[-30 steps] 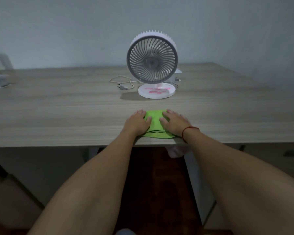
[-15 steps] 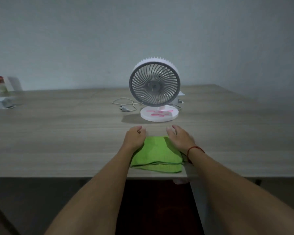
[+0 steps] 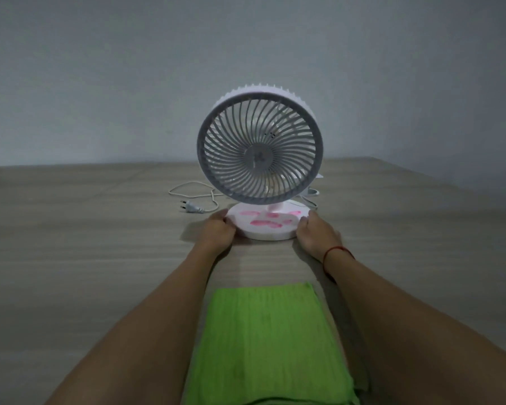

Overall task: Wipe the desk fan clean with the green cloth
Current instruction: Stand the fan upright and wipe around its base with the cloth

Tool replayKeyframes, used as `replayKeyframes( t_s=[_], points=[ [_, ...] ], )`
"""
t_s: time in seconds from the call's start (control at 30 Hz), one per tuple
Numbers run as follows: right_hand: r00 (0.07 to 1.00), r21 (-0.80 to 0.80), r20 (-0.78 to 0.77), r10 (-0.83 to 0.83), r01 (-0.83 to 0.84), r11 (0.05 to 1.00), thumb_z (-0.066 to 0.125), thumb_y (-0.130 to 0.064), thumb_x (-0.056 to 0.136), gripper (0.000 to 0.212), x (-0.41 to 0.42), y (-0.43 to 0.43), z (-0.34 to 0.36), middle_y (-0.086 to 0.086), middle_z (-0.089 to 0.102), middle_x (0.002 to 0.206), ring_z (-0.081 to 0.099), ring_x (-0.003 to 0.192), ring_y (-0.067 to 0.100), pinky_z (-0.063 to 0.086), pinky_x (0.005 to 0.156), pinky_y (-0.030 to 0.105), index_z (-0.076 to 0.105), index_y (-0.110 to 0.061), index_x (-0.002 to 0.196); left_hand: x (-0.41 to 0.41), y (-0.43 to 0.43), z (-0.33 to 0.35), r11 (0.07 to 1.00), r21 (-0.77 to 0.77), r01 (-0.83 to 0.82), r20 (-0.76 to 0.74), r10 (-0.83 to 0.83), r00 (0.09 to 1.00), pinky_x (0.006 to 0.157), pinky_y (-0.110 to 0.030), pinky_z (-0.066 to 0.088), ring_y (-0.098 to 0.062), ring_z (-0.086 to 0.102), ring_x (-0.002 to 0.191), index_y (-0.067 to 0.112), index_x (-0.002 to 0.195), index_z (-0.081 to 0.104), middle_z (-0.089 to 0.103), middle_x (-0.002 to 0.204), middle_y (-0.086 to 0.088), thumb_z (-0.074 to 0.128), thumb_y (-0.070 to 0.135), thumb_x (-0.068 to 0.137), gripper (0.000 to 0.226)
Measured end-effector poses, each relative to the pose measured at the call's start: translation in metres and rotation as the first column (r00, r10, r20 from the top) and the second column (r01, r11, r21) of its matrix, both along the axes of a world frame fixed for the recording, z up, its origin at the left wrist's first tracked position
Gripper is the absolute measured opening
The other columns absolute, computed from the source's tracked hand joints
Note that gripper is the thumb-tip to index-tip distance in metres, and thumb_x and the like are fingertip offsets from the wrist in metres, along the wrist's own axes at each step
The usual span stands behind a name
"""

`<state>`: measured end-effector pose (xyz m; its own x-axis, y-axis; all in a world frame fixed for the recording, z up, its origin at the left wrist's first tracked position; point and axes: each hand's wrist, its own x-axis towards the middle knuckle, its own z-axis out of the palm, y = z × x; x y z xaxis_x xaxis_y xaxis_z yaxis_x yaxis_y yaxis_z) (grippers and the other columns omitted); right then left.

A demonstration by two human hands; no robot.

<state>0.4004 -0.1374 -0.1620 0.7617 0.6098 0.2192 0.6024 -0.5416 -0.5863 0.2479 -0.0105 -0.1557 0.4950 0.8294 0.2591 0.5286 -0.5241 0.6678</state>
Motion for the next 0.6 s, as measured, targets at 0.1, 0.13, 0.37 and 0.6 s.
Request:
replayKeyframes(
  t_s=[0.1,0.13,0.37,0.6],
  points=[
    [1.000,-0.055,0.006,-0.019,0.020,0.998,0.029,-0.025,0.096,0.038,0.014,0.010,0.001,0.016,0.052,0.139,0.048,0.128,0.033,0.033,0.106,0.041,0.047,-0.008,0.126,0.008,0.017,-0.001,1.000,0.003,0.000,-0.062,0.000,0.998,0.113,-0.026,0.023,-0.026,0.031,0.144,0.010,0.148,0.033,0.033,0.156,-0.013,0.030,0.020,0.102,0.047],
    [1.000,-0.066,0.009,-0.018,0.019,0.998,0.029,-0.025,0.096,0.039,0.017,0.012,0.002,0.016,0.052,0.139,0.048,0.128,0.032,0.034,0.106,0.041,0.047,-0.008,0.127,0.010,0.019,-0.001,1.000,-0.003,0.007,-0.093,-0.007,0.996,0.114,-0.029,0.022,-0.027,0.030,0.144,0.010,0.149,0.032,0.031,0.157,-0.012,0.028,0.022,0.103,0.047],
    [0.999,-0.075,0.038,0.010,-0.007,0.997,0.027,-0.026,0.097,0.038,0.022,0.015,-0.001,0.016,0.051,0.139,0.047,0.128,0.033,0.033,0.106,0.041,0.048,-0.008,0.124,0.014,0.026,-0.004,0.995,0.023,0.096,-0.174,-0.091,0.981,0.112,-0.041,0.034,-0.033,0.044,0.134,0.011,0.140,0.043,0.047,0.146,-0.017,0.024,0.024,0.102,0.045],
    [0.998,-0.041,0.006,0.060,-0.060,0.997,0.028,-0.029,0.096,0.036,0.024,0.005,-0.005,0.020,0.056,0.131,0.052,0.119,0.034,0.038,0.098,0.038,0.052,-0.008,0.112,0.003,0.018,-0.003,0.998,-0.007,0.070,-0.203,-0.070,0.977,0.115,-0.034,0.027,-0.030,0.035,0.141,0.011,0.148,0.033,0.035,0.154,-0.015,0.026,0.025,0.102,0.048]
  ],
)
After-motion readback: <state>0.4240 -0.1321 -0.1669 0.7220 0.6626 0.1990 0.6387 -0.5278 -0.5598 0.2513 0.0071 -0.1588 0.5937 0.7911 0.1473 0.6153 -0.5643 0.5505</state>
